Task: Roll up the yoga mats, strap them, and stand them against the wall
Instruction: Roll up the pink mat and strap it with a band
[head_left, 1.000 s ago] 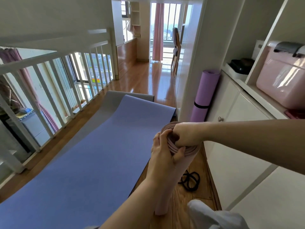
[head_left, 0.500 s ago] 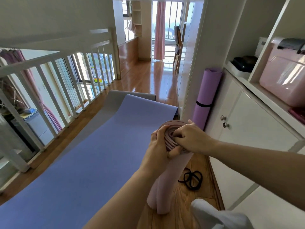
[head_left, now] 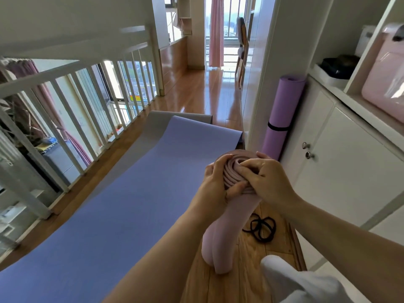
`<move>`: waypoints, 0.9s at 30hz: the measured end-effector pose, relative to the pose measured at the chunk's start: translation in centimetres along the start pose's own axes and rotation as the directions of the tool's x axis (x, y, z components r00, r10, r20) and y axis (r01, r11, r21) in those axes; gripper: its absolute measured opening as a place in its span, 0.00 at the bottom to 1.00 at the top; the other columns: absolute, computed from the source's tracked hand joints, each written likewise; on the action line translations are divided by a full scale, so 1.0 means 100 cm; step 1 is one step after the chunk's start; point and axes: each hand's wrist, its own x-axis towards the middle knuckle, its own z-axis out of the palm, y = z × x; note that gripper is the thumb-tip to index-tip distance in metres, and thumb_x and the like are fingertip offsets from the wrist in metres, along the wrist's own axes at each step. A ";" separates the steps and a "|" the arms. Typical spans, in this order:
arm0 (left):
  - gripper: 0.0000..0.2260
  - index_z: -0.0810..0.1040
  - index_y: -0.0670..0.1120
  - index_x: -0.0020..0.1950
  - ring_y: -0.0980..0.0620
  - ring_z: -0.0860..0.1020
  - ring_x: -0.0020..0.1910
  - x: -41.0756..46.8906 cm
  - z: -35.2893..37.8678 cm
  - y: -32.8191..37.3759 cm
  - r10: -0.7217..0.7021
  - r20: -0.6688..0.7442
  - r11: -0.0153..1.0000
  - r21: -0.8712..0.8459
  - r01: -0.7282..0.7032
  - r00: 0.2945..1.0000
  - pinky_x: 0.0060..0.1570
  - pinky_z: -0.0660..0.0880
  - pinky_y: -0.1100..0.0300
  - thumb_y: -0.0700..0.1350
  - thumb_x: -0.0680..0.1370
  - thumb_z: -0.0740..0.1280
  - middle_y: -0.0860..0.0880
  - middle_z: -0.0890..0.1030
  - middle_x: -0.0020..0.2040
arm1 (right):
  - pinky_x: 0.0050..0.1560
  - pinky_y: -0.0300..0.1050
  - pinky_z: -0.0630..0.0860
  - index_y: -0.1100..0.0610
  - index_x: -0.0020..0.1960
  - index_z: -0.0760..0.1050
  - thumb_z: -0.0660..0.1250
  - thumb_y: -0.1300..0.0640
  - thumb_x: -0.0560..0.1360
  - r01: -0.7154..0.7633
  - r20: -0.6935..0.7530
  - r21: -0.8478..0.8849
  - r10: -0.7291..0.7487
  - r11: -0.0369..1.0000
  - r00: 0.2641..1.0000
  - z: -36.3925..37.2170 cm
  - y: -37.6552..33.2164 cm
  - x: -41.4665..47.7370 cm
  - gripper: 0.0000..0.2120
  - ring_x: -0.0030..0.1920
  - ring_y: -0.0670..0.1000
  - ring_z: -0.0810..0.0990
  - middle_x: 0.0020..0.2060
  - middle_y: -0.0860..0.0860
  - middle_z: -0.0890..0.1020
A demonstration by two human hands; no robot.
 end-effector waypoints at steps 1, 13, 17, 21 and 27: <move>0.29 0.61 0.54 0.73 0.59 0.64 0.61 0.001 0.002 0.001 0.002 0.008 1.000 0.001 -0.002 1.000 0.53 0.61 0.77 0.58 0.75 0.65 0.49 0.64 0.69 | 0.64 0.28 0.54 0.56 0.53 0.83 0.66 0.55 0.77 -0.037 -0.007 0.024 0.038 0.999 0.999 -0.001 0.001 -0.001 0.09 0.55 0.36 0.67 0.47 0.44 0.81; 0.30 0.62 0.54 0.71 0.55 0.66 0.63 -0.010 -0.019 -0.009 -0.012 0.000 1.000 -0.026 0.012 1.000 0.63 0.65 0.64 0.60 0.72 0.65 0.49 0.67 0.67 | 0.43 0.22 0.70 0.54 0.49 0.82 0.66 0.58 0.78 0.176 0.314 -0.064 -0.148 0.982 0.938 -0.050 -0.039 0.037 0.06 0.41 0.39 0.79 0.39 0.40 0.79; 0.32 0.62 0.54 0.71 0.55 0.66 0.63 -0.013 -0.021 -0.008 -0.013 0.006 1.000 -0.016 0.013 1.000 0.63 0.65 0.64 0.64 0.70 0.64 0.50 0.66 0.67 | 0.40 0.30 0.71 0.53 0.48 0.83 0.70 0.50 0.74 0.341 0.527 -0.334 -0.125 0.879 0.840 -0.044 -0.039 0.055 0.08 0.40 0.43 0.76 0.37 0.40 0.76; 0.34 0.61 0.54 0.73 0.56 0.66 0.62 -0.014 -0.021 -0.010 -0.043 -0.020 0.998 -0.041 0.042 0.999 0.61 0.65 0.66 0.65 0.70 0.63 0.50 0.66 0.67 | 0.42 0.37 0.74 0.55 0.51 0.81 0.68 0.50 0.75 0.422 0.462 -0.498 -0.180 0.758 0.868 -0.024 -0.039 0.048 0.10 0.44 0.46 0.76 0.43 0.47 0.76; 0.31 0.61 0.52 0.74 0.55 0.66 0.60 -0.014 -0.021 -0.010 -0.069 -0.042 0.997 -0.039 0.067 0.997 0.59 0.65 0.64 0.58 0.73 0.65 0.48 0.65 0.68 | 0.56 0.43 0.73 0.59 0.57 0.79 0.65 0.57 0.78 0.399 0.356 -0.588 -0.217 0.704 0.909 -0.003 -0.037 0.035 0.10 0.52 0.53 0.74 0.48 0.52 0.77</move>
